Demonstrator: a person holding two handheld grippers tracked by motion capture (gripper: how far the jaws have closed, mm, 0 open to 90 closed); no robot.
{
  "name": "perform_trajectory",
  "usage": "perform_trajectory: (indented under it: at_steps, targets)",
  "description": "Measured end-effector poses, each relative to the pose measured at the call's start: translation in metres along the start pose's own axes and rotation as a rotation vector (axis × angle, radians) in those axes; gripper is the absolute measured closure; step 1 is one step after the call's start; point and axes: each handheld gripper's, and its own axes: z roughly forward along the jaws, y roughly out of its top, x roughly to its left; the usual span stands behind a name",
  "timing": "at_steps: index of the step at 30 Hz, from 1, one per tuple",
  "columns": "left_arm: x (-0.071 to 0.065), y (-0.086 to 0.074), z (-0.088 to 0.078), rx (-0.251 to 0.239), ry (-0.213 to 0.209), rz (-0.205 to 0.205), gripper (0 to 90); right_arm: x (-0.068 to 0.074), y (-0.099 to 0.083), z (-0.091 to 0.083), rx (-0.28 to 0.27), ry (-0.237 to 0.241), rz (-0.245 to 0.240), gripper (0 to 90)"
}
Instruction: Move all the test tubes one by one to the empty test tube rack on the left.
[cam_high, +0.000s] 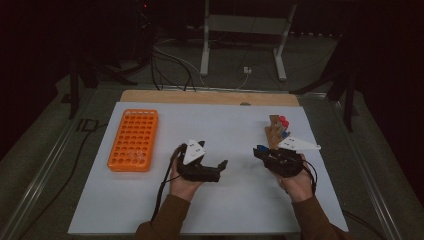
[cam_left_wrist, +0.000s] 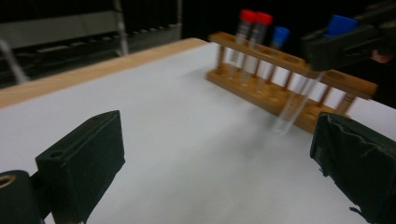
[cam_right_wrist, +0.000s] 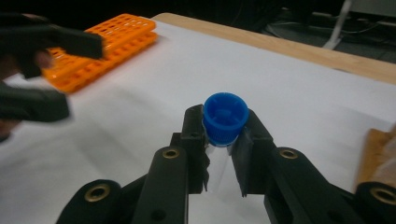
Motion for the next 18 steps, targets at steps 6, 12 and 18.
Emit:
perform_trajectory:
  at_steps: [6,12,18]
  targets:
    - [-0.024,0.001,0.027,0.044,-0.045,0.043,9.4,0.009,-0.001,0.007,0.015,0.027,-0.007,76.1]
    - [-0.036,0.000,0.039,0.028,-0.093,0.056,41.5,0.013,-0.001,0.009,0.014,0.052,-0.001,76.0]
    - [-0.040,-0.001,0.044,0.022,-0.124,0.058,60.8,0.014,-0.003,0.012,0.021,0.080,0.018,76.1]
